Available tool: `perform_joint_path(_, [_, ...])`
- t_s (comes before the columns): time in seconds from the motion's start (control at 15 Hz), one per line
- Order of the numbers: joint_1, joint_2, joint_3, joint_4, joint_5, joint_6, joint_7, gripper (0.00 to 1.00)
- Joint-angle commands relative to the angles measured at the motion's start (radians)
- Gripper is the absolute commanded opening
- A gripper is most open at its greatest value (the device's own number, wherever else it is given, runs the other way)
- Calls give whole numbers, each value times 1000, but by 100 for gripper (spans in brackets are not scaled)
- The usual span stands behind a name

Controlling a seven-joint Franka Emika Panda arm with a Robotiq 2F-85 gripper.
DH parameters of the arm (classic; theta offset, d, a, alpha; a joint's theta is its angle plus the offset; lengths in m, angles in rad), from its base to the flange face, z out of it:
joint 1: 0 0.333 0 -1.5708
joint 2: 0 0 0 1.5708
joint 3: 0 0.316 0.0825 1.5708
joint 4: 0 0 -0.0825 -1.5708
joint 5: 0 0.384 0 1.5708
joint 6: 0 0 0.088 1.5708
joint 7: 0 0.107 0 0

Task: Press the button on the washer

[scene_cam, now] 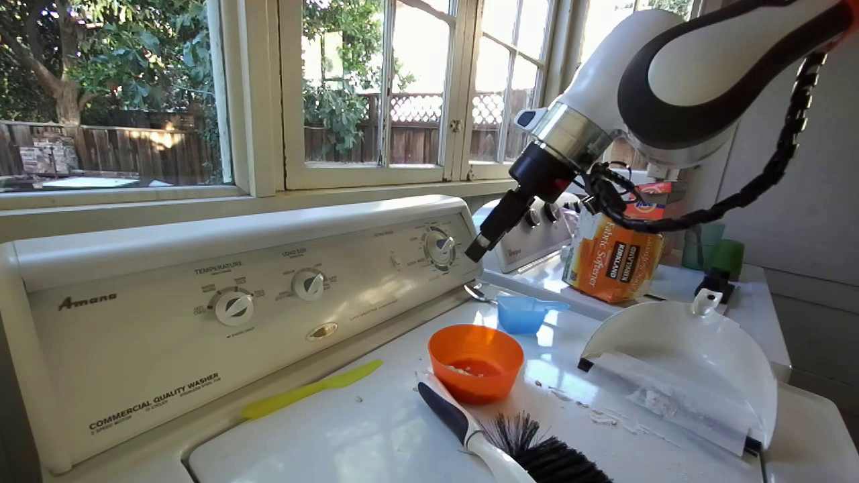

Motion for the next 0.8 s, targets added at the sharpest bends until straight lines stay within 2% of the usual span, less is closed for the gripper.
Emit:
perform_joint_path(0.0, [-19,12,22,11,-29,0,22,100])
perform_joint_path(0.2, [-19,19,23,21,-29,0,24,100])
perform_joint_path(0.33, [50,8,-79,-26,-85,39,175,100])
perform_joint_path(0.73, [165,64,-201,34,-185,90,448,100])
